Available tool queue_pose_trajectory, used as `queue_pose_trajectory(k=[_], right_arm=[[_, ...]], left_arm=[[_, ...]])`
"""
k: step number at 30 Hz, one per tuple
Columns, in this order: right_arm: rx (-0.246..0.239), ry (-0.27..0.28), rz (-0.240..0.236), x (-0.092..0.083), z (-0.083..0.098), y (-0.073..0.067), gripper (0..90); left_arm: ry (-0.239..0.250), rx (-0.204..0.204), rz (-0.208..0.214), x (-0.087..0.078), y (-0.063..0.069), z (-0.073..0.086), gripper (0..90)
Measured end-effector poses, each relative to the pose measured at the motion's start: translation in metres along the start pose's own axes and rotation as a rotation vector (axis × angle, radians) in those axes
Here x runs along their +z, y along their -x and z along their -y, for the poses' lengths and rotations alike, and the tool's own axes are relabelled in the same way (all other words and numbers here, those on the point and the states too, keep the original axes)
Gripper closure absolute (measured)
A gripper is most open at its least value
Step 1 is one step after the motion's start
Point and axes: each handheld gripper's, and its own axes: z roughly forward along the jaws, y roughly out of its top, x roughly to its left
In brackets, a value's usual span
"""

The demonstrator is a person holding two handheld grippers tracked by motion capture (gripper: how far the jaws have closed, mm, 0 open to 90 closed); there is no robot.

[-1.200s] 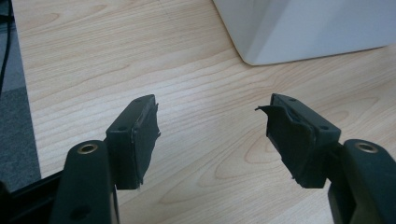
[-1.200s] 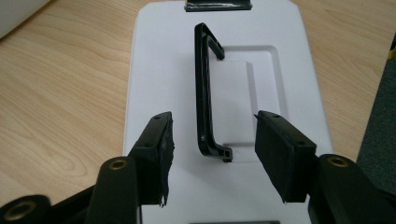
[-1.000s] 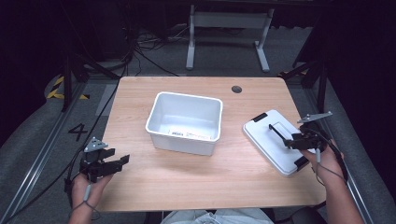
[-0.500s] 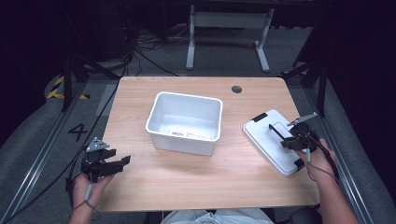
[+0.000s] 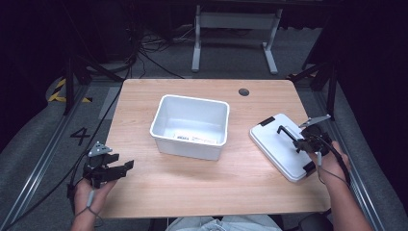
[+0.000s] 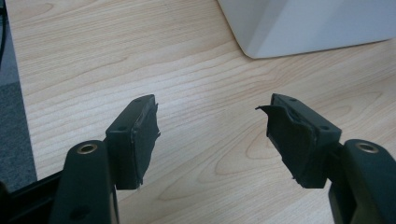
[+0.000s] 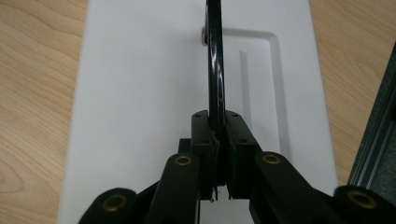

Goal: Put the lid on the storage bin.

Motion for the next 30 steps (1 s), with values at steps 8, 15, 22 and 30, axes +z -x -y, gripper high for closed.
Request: queue_pose_trajectory(k=[8,15,22,30], right_arm=[[-0.014,0.051,0.015,-0.022,-0.007,0.001,84.6],[-0.050,0.076,0.029,-0.040,-0.017,0.001,84.6],[-0.079,0.106,0.035,-0.064,-0.031,-0.001,84.6],[-0.094,0.150,0.028,-0.089,-0.045,-0.001,84.5]], left_arm=[[0.001,-0.006,0.000,0.001,0.000,0.001,34.2],[-0.001,-0.007,0.000,0.001,-0.001,0.001,34.2],[-0.001,-0.008,0.003,0.001,0.000,0.001,34.2],[0.001,-0.005,0.001,0.000,-0.001,0.001,34.2]])
